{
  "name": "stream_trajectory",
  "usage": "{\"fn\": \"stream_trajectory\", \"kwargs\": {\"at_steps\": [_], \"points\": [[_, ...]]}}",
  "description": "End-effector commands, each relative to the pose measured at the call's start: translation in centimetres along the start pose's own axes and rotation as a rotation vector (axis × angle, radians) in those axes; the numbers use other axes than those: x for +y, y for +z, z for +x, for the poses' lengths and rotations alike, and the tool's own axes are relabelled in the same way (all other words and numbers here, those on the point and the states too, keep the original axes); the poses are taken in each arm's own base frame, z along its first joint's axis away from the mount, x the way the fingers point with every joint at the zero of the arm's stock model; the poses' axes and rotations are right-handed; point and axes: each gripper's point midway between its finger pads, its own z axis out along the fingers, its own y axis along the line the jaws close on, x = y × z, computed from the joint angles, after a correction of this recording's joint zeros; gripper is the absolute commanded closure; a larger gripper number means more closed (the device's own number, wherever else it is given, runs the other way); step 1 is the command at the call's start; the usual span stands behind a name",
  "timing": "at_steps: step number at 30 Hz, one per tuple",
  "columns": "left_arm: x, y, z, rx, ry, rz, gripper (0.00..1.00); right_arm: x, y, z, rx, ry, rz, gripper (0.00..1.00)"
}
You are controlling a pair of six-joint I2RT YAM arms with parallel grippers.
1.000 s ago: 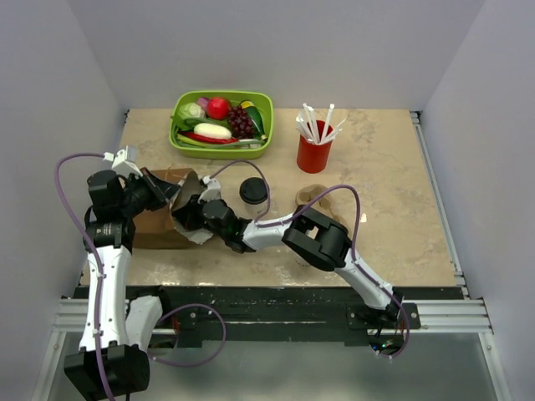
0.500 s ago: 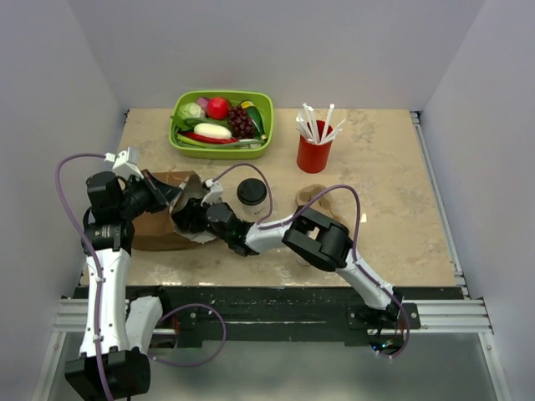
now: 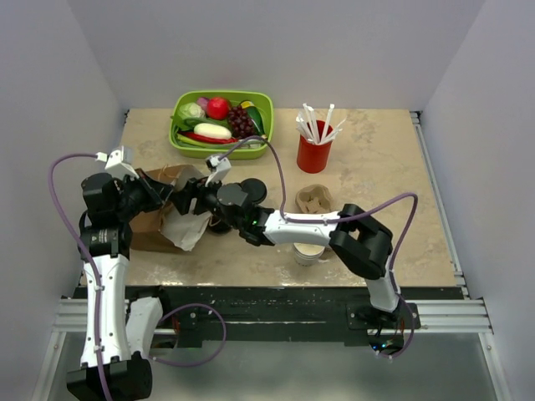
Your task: Pack the takeout coffee
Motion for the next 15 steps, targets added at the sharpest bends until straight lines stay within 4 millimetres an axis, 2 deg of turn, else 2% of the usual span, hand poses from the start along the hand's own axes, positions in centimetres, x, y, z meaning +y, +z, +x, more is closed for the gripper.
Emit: {"fn": "stream_trajectory", "kwargs": {"at_steps": [1,4,9,10,12,13,15], "points": [[-0.4,-0.3,-0.1,-0.002,0.054,0.027,1.0,0.3,-2.2,-3.2,-0.033,-0.151,0.016,0.29],[-0.8,-0.3,0.2,0.004,0.054,0.056,1.0,-0.3,-3.7,-3.3,-0.009,-0.242,0.021,0.3],[-1.5,-0.4,-0.3,-0.02,0.057,0.085,1.0,0.9,-6.6,-6.6,-0.018,-0.423,-0.012,0.27],[-1.7,-0.5,-0.8,-0.034,0.049,0.087,1.0,-0.4,-7.0,-6.4,0.015,-0.463,0.051,0.26],[-2.0,-0.7,-1.4,-0.056,0.033,0.081,1.0,-0.9,-7.9,-7.7,0.018,-0.456,0.114,0.21],[-2.1,-0.8,-1.8,-0.075,0.034,0.082,1.0,-2.1,-8.6,-7.1,0.063,-0.434,0.174,0.18],[-2.0,-1.1,-2.8,-0.125,0.02,0.058,1.0,-1.8,-8.9,-7.1,0.098,-0.402,0.18,0.16]]}}
